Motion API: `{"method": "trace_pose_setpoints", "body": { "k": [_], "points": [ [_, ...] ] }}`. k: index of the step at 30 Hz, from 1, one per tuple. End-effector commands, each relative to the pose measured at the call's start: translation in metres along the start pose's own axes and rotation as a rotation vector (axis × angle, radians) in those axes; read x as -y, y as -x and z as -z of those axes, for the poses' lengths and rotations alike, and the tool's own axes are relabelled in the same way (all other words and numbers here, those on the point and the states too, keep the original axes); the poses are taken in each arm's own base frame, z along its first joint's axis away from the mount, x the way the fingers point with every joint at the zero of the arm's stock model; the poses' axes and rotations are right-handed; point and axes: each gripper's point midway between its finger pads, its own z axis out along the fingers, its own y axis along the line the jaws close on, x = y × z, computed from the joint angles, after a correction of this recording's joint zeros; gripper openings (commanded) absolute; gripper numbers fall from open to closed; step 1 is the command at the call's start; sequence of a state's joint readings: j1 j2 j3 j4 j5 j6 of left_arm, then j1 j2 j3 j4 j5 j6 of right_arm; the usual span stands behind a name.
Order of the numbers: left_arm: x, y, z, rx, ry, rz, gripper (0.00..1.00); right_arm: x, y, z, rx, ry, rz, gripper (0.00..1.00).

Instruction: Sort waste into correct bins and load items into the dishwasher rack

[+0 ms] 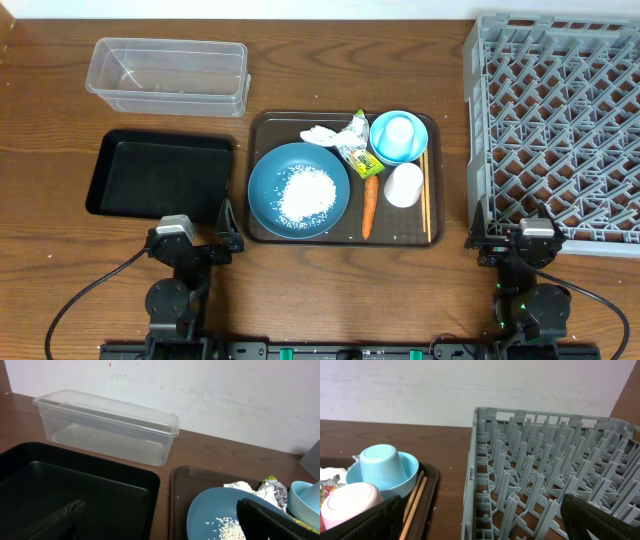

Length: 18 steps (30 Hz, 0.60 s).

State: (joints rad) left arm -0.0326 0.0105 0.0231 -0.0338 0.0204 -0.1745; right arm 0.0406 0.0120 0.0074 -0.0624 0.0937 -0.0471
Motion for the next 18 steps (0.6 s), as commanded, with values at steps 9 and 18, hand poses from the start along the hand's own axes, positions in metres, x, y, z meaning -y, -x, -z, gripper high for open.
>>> {"method": "trace_pose_setpoints", "body": {
  "k": [9,18],
  "points": [
    [0.074,-0.028,0.017,-0.244,-0.412,0.484,0.98,0.0,-0.001,0.0,0.0,0.0,-0.013,0.99],
    [0.107,-0.026,0.039,-0.391,-0.593,0.697,0.98,0.0,-0.001,0.0,0.0,-0.001,-0.013,0.99]
  ]
}}
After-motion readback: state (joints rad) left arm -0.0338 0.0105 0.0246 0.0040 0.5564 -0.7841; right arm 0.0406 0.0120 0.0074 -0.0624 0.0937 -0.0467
